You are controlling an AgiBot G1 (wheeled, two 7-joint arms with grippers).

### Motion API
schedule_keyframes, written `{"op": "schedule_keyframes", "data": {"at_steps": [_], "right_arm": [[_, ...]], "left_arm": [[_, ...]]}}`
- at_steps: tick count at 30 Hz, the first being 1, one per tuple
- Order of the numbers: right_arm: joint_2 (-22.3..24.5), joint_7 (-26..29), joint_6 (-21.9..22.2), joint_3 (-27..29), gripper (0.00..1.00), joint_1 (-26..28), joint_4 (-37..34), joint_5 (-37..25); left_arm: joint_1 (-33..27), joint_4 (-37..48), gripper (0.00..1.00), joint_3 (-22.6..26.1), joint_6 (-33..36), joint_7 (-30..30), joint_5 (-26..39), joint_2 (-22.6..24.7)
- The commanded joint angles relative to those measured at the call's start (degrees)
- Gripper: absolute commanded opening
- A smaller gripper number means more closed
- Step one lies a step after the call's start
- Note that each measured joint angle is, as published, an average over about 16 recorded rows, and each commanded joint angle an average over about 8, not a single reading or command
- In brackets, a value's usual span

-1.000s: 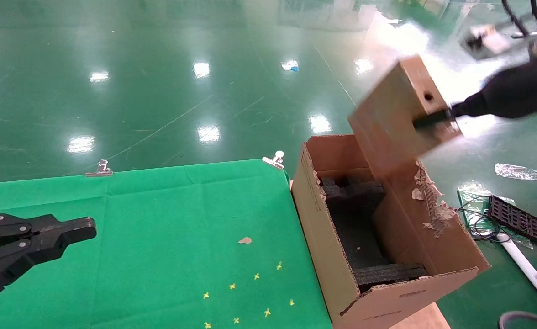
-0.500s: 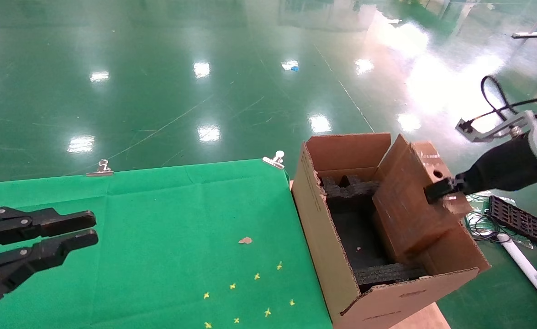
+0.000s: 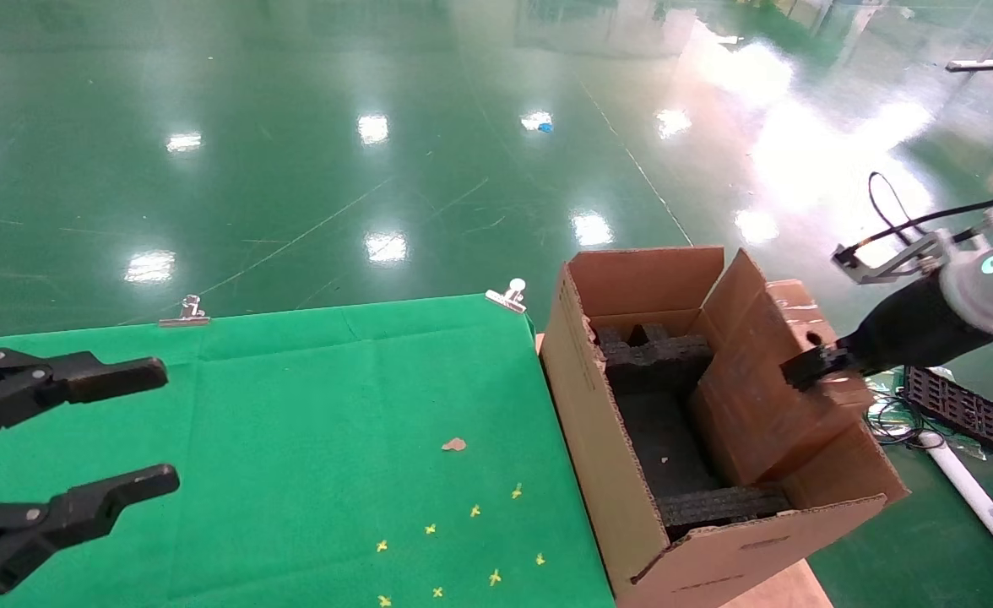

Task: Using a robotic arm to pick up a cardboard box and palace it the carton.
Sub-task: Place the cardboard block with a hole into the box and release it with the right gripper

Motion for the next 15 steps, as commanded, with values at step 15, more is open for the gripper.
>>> {"op": "schedule_keyframes", "data": {"at_steps": [15], "right_arm": [[-4.6, -1.2, 11.8, 2.1, 0.0, -13.1, -5.3, 4.1]], "left_arm": [[0.0, 0.0, 1.0, 0.1, 0.0, 0.0, 0.0, 0.0]]}}
